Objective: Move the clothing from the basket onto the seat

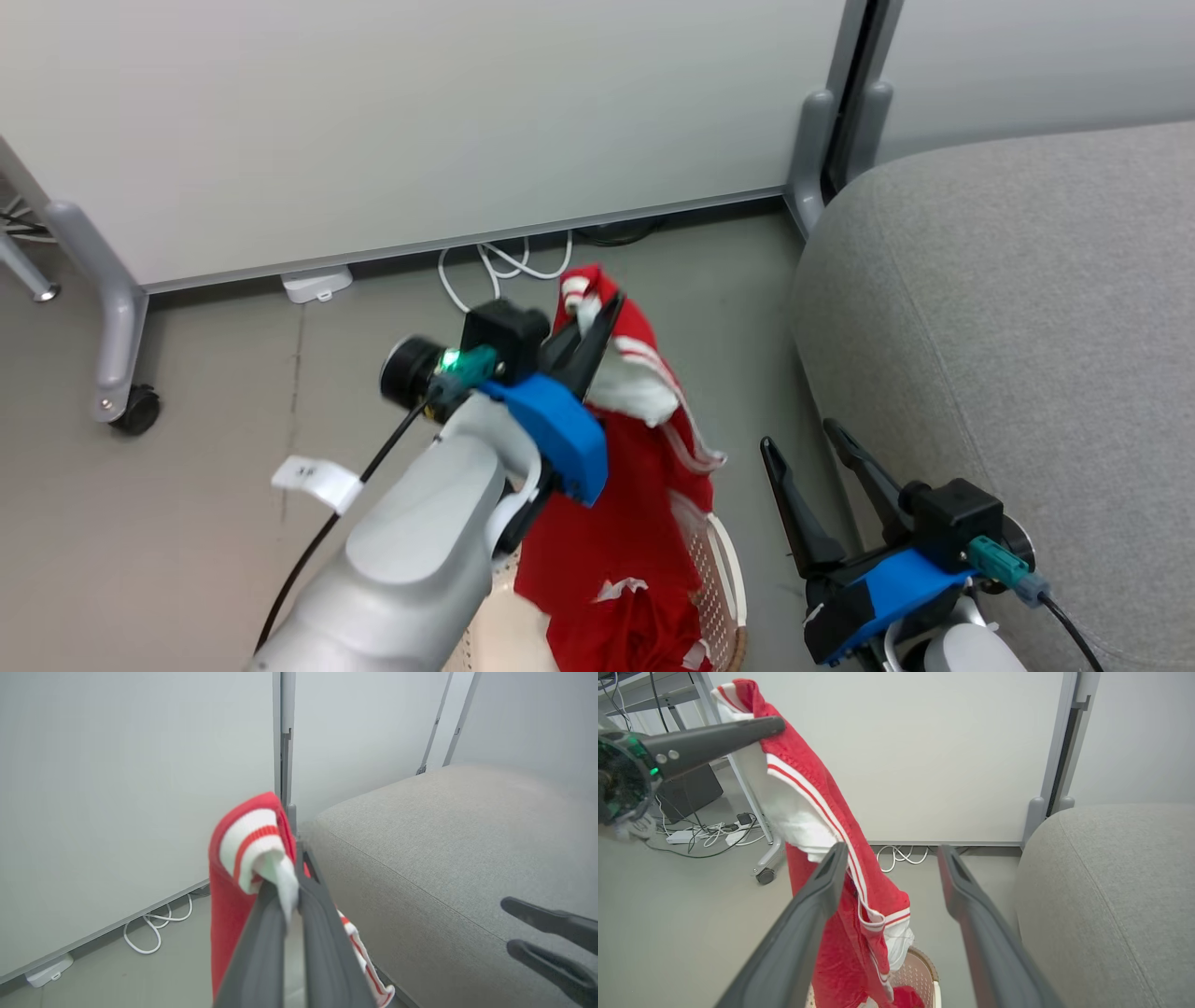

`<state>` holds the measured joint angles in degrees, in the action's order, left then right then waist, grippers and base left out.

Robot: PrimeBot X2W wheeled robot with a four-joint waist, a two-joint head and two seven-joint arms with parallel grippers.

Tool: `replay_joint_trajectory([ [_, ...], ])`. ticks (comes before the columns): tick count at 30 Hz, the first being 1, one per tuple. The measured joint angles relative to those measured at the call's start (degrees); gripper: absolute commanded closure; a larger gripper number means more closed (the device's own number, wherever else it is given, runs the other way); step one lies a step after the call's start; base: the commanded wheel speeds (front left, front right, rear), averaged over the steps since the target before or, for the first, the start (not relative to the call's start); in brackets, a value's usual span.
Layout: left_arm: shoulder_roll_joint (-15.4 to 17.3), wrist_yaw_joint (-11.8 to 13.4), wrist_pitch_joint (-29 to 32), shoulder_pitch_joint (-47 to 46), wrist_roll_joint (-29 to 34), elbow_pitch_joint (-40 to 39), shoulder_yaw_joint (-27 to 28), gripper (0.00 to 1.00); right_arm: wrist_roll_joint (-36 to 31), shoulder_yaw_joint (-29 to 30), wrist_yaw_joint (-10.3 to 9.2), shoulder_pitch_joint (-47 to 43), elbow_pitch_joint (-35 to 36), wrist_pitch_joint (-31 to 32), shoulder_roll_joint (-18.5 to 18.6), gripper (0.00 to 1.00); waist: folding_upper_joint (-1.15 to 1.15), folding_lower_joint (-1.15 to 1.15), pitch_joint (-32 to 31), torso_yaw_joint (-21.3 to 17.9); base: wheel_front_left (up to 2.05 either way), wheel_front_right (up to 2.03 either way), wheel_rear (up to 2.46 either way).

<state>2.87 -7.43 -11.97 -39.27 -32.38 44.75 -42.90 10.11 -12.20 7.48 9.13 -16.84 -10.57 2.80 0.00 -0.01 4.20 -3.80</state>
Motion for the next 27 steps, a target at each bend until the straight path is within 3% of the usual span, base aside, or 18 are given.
replay_joint_trajectory([
  [15, 0.0, 0.1, 0.3, -9.9, -5.0, -3.6, -7.1, 1.00, -1.2, 2.0, 0.00, -0.8, 0.7, 2.3, 0.0, 0.00, 0.00, 0.01, -1.3, 1.9, 0.00, 0.00, 0.00],
  [27, 0.0, 2.3, -0.2, -12.9, -9.4, -4.4, -12.5, 1.00, -1.4, 1.7, 0.00, -0.7, 1.1, 3.0, 0.0, 0.00, 0.00, 0.01, -2.1, 1.9, 0.00, 0.00, 0.00],
])
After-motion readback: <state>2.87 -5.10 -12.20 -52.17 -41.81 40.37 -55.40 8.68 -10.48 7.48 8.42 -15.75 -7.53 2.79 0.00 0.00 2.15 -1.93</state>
